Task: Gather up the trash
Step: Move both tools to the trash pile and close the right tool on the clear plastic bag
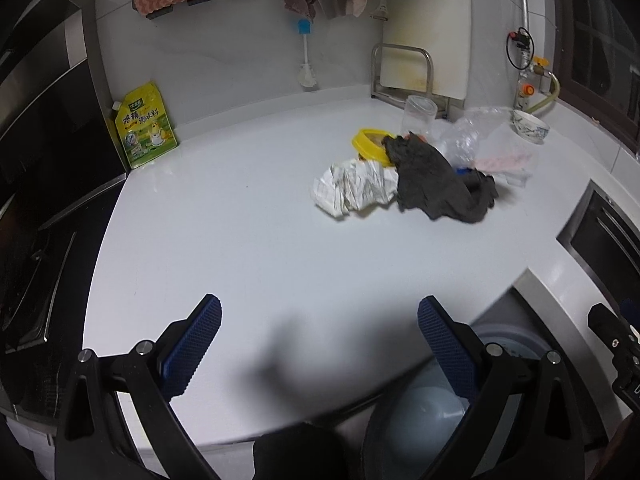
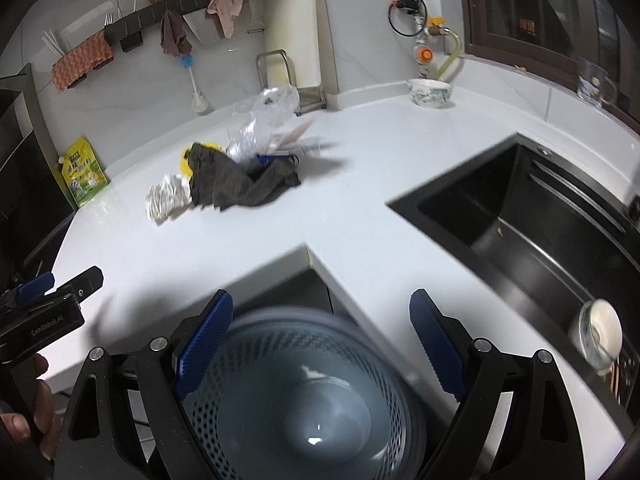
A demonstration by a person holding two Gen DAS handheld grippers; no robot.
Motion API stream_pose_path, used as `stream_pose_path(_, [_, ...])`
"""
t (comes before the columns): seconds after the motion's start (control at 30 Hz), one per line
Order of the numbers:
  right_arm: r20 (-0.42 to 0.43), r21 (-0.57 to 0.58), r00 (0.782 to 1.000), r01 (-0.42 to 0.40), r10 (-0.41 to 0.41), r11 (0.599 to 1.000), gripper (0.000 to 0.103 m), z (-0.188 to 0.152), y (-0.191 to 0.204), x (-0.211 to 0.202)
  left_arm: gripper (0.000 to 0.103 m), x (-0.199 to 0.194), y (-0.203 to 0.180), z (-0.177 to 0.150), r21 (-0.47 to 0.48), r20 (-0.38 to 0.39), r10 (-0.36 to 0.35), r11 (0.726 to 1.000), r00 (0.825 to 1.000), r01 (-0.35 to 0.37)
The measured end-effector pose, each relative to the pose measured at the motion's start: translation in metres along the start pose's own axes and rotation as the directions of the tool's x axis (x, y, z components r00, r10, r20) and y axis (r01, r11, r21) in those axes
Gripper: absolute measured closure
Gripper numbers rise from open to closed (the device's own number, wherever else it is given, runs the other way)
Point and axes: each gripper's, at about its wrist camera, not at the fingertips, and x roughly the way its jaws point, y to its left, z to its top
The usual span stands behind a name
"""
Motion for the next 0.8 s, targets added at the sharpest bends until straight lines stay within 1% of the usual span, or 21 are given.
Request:
stream_pose_path(0.17, [0.041, -0.048, 0.999, -0.025, 0.027, 0.999, 0.017, 0.034, 0.008, 0.019, 0.006, 0.02, 0.004, 0.025, -0.022, 0.026, -0.005, 1.0, 1.0, 0.005])
stream_pose_path(0.3, [0.053, -0.062, 0.998, -0.039, 0.043, 0.997, 0.017, 0.062, 0.013, 0.039, 0.006, 0.037, 0.004, 0.043, -0.032, 0.04, 0.004, 0.999, 0.999, -0.002])
stream_pose_path(0.43, [0.064, -0.087, 0.997, -0.044, 0.049, 0.995, 0.017, 0.092, 0.023, 0.06, 0.006, 0.056, 0.007, 0.057, -0.042, 0.033, 0.019, 0.999, 0.999, -0.018])
stream_pose_path(0.67, [0.048, -0.145, 0.995, -0.076, 0.084, 0.987, 0.017, 0.133, 0.048, 0.102, 0.006, 0.081, 0.011, 0.067, -0.047, 0.017, 0.032, 0.998, 0.999, -0.031])
stream_pose_path(0.8, [0.041, -0.186, 0.997, -0.061, 0.07, 0.981, 0.017, 0.145, 0.064, 0.121, 0.006, 0.09, 0.01, 0.068, -0.038, 0.012, 0.035, 0.999, 0.999, -0.034])
